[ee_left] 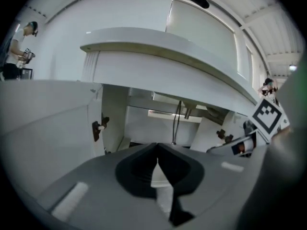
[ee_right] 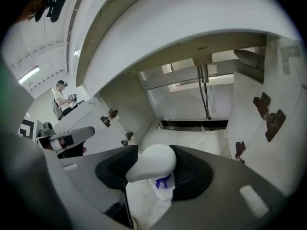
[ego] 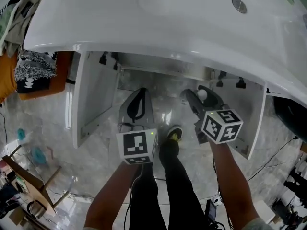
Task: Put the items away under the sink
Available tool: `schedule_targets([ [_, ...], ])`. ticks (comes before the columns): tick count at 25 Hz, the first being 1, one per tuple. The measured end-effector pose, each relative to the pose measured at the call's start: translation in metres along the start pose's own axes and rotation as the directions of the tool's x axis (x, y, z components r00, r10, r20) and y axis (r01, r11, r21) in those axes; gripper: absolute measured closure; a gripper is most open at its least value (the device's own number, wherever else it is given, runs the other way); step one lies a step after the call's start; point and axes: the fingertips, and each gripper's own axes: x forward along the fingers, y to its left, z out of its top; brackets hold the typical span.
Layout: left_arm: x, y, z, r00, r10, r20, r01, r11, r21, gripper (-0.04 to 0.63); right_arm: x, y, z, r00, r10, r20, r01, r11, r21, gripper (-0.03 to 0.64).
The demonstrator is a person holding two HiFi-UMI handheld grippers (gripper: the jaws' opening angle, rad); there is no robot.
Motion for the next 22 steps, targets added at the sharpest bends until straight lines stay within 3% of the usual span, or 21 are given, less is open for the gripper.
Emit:
schedule_targets([
  [7,0.037,-0.003,-0.048,0.998,-0.069,0.002,0.069,0.998,0.013,0.583,0.038,-0.036,-0.006,0.998,-0.039,0.051,0.041,0.999,-0.036,0.405],
  [17,0.088,0.003,-0.088,0.997,-0.025,0.074,0.025,1.0,-0.007,0.583,0.072,-0.076,-0.011,0.989,-0.063,0.134,0.072,0.996,-0.061,0.405],
  [22,0.119,0.002,-0.108,0.993,-0.037,0.109,0.034,0.999,0.027,0.583,0.086,-0.1,-0.012,0.977,-0.091,0.19,0.111,0.99,-0.093,0.405],
])
